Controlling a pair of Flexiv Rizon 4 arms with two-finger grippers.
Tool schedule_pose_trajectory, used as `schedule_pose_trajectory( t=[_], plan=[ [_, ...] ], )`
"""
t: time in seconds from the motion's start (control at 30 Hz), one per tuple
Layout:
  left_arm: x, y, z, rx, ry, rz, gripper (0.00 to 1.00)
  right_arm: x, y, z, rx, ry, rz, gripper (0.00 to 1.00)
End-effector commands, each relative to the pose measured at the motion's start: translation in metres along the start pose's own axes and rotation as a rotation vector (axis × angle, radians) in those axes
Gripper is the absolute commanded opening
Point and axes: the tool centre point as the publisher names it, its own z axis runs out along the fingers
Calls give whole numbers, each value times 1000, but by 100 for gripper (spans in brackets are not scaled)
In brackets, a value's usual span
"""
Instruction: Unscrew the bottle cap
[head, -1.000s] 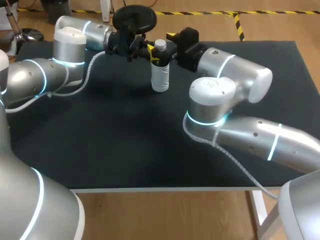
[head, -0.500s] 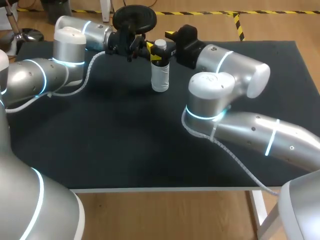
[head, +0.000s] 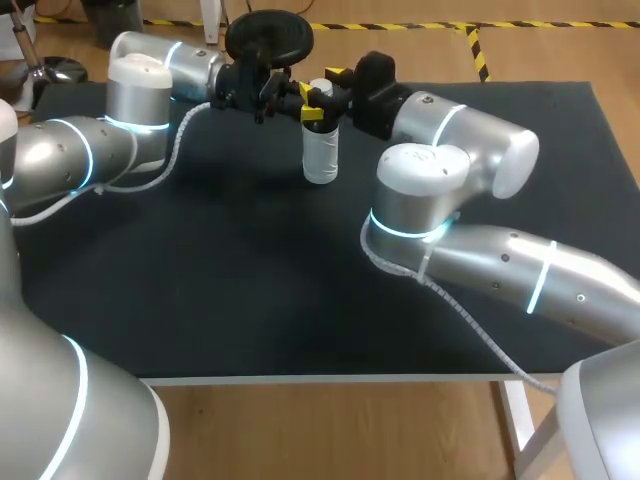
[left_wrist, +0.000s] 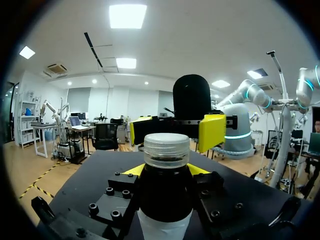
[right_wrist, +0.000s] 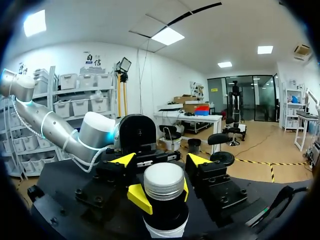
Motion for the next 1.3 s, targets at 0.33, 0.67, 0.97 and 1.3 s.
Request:
schedule_pose_trajectory(
  t=[0.33, 0.67, 0.97, 1.3],
  plan=[
    [-5, 1, -2, 2, 12, -1, 0, -6, -7, 3, -25, 7, 1, 0],
    [-5, 1, -2, 2, 12, -1, 0, -13, -9, 1, -96, 190, 20, 0],
    [-5, 1, -2, 2, 12, -1, 0, -6, -2, 4, -92, 461, -6, 0],
    [-5, 1, -2, 2, 12, -1, 0, -5, 3, -1, -14, 781, -16, 0]
  ],
)
